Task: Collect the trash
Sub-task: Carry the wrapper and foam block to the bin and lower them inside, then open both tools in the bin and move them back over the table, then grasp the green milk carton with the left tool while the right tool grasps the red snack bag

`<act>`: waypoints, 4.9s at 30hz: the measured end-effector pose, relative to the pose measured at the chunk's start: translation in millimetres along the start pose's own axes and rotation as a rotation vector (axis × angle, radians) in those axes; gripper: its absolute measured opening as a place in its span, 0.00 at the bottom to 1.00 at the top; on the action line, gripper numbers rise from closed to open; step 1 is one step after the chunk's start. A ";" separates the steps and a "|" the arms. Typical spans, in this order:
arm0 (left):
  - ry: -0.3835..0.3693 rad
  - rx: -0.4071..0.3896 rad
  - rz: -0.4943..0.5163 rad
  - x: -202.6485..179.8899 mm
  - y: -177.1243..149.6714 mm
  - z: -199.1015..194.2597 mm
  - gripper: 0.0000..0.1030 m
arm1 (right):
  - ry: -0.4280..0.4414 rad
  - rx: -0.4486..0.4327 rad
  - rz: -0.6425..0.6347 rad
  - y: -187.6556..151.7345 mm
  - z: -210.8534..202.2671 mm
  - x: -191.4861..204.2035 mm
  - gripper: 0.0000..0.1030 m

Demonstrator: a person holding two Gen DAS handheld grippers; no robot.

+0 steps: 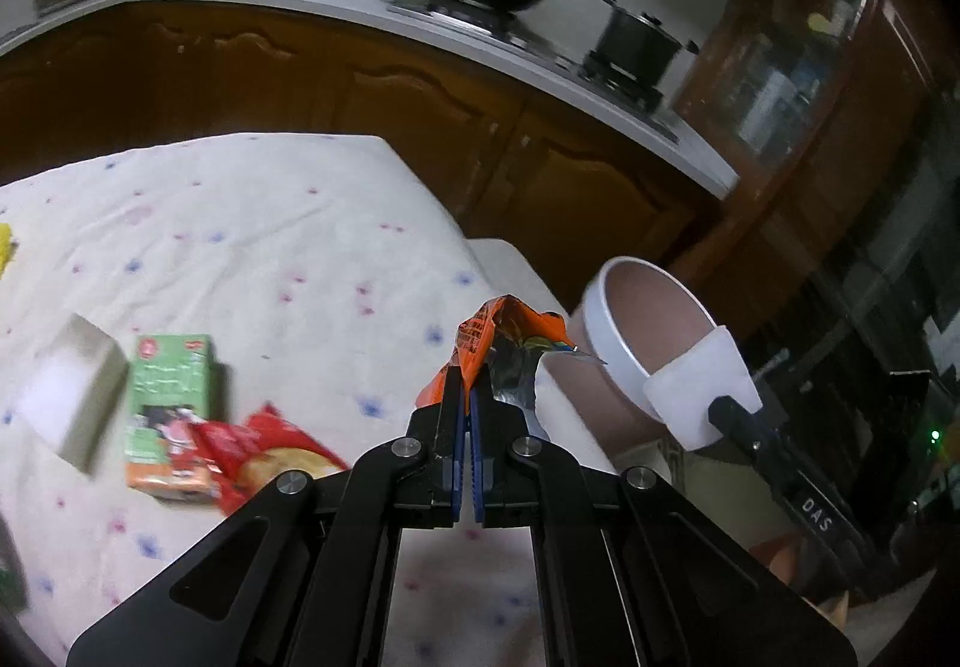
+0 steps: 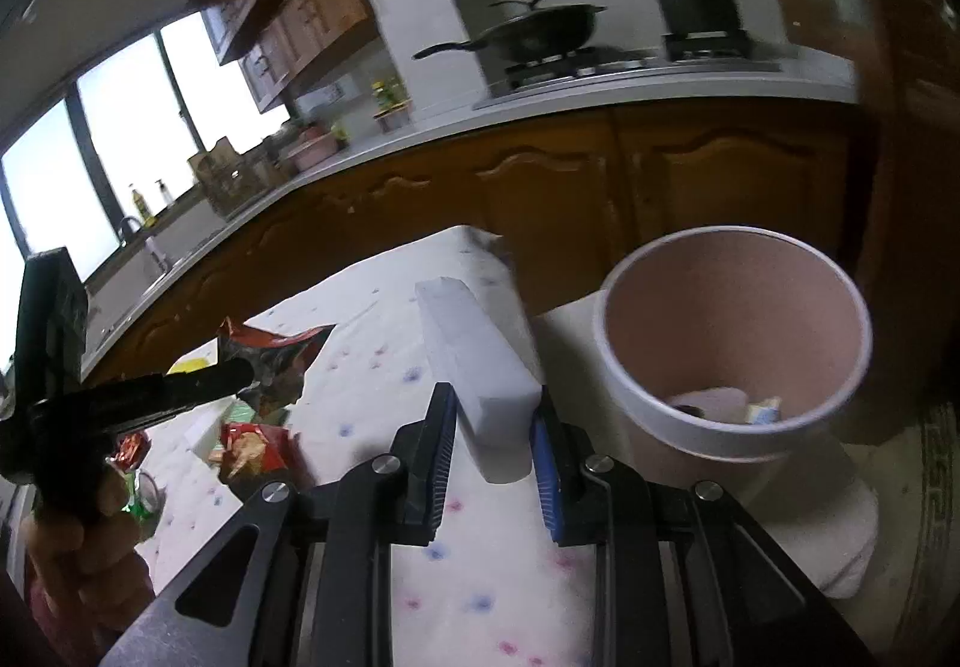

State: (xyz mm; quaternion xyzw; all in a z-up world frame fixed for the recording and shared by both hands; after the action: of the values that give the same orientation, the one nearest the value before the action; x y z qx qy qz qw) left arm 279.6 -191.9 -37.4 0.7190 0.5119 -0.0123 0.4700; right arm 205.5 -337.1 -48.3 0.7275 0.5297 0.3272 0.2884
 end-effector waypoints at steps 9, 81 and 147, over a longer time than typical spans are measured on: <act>-0.045 0.037 0.047 -42.4 -1.6 26.4 0.01 | -0.077 -0.008 0.067 -1.9 -7.4 -57.5 0.24; -0.065 0.089 0.061 -86.3 10.6 120.7 0.56 | -0.131 -0.011 0.198 28.2 25.0 -135.3 0.86; 0.232 -0.045 -0.203 135.1 -58.7 -95.2 0.66 | 0.353 0.227 -0.130 -62.5 51.7 166.2 0.63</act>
State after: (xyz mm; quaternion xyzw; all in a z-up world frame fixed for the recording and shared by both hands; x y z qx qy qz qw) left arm 255.9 -26.4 -90.6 0.6493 0.6330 0.0351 0.4201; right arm 246.9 -164.4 -99.9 0.6511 0.6510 0.3685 0.1280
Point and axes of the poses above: each gripper's, at about its wrist camera, not at the fingertips, and z roughly the way its jaws point, x to its left, y to its top, the point moved 10 cm from there along z, roughly the way its jaws point, and after that the axes turned 14 degrees about -y, right-handed, at the moved point
